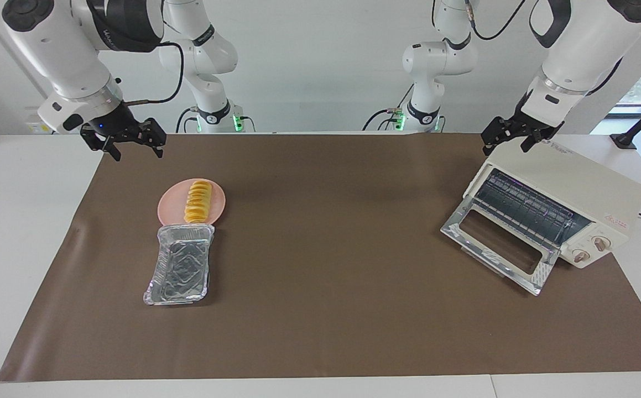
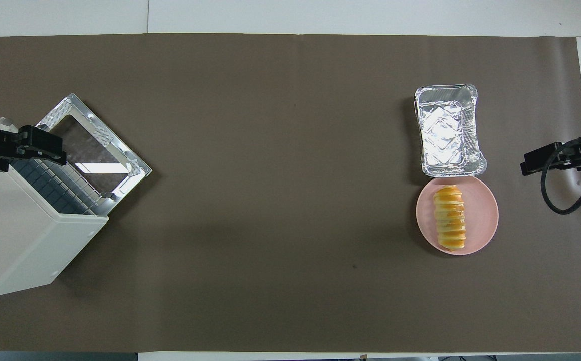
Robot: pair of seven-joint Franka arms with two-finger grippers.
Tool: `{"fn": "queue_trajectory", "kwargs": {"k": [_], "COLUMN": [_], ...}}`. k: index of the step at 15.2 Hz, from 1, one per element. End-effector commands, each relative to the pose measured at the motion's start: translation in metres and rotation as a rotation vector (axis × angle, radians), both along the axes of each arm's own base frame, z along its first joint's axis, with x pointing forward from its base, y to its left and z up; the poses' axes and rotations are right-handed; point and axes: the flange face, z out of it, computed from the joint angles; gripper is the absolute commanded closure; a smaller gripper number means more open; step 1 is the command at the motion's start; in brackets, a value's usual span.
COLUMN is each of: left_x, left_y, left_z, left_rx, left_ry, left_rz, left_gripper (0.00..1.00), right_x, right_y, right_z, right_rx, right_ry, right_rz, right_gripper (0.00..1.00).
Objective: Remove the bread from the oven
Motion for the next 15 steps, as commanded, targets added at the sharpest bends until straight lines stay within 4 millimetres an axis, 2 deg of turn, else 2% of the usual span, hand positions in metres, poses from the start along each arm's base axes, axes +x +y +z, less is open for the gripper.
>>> {"fn": "queue_trajectory", "kwargs": {"k": [1,5,15], "left_x": [-0.006,-0.0062,-0.0062], "left_y": [0.003,0.0031,0.0031], "left_z": [0.0029,0.0027,0.0027], "left_rx": [0.004,0.004,0.004], "left_ry": [-0.003,-0.001,-0.001], "left_rz": [-0.002,-0.002,-0.002], "left_gripper": [0.0,0.0,0.0], "right_x": [0.0032,0.004,0.0081], "right_y": [-0.006,-0.0118,-0.0102], "right_z": [0.0063,0.0062,0.0107], "right_rx": [-0.019,-0.056,-0.058], "right_ry": [0.0,-0.005,-0.044], "right_rz": [-0.031,-0.03,-0.028], "right_gripper": [0.0,0.0,0.0]}}
